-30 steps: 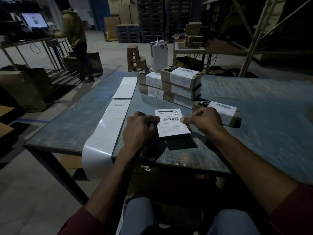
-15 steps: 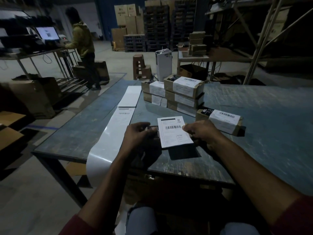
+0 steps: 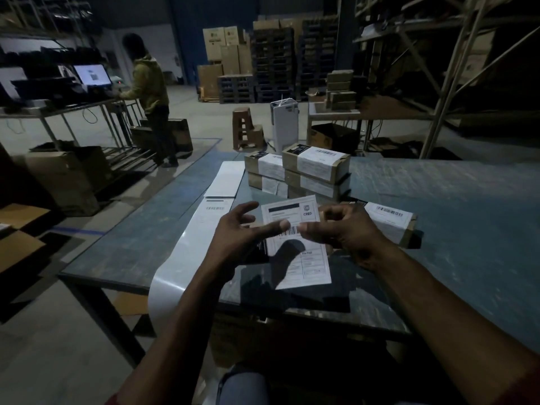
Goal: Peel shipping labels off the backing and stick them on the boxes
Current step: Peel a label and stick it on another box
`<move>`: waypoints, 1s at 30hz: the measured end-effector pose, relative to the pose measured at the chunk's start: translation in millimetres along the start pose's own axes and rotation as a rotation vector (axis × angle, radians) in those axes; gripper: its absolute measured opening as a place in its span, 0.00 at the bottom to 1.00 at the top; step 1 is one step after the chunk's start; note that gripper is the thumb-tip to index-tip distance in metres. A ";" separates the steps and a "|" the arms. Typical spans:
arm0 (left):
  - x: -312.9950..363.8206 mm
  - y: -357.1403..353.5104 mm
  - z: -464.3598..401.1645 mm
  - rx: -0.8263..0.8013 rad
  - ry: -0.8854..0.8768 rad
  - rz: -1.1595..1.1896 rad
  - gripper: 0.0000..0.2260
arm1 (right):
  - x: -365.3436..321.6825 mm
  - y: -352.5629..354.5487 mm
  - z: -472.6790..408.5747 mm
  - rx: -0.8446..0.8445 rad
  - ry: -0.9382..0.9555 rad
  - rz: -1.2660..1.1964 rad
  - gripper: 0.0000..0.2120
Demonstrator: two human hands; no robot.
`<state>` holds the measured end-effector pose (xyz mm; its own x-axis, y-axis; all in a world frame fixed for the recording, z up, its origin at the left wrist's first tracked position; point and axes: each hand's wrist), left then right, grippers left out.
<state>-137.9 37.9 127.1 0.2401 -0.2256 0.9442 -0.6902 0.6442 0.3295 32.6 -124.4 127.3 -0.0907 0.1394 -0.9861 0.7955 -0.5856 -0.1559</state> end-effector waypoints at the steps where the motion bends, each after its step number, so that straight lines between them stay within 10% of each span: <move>1: 1.9 -3.1 1.5 -0.002 -0.010 -0.033 0.42 | 2.5 -0.1 -0.3 0.008 0.009 0.007 0.21; 21: -0.7 -13.3 20.2 0.317 -0.253 -0.086 0.45 | 4.1 -10.4 8.5 0.006 -0.005 0.027 0.28; 30: -4.9 -17.0 12.9 0.171 -0.008 0.151 0.44 | 14.3 -20.2 12.1 0.097 0.005 -0.065 0.23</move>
<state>-136.1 18.6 116.9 0.1200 -0.1422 0.9825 -0.8236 0.5383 0.1784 7.9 -120.2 115.7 -0.1368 0.1837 -0.9734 0.7261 -0.6498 -0.2247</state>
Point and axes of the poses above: each hand's wrist, its own z-axis away from the middle knuckle, its own y-axis out of the back of the hand, x = y × z, and after that the axes turned 11 degrees about -z, right-handed
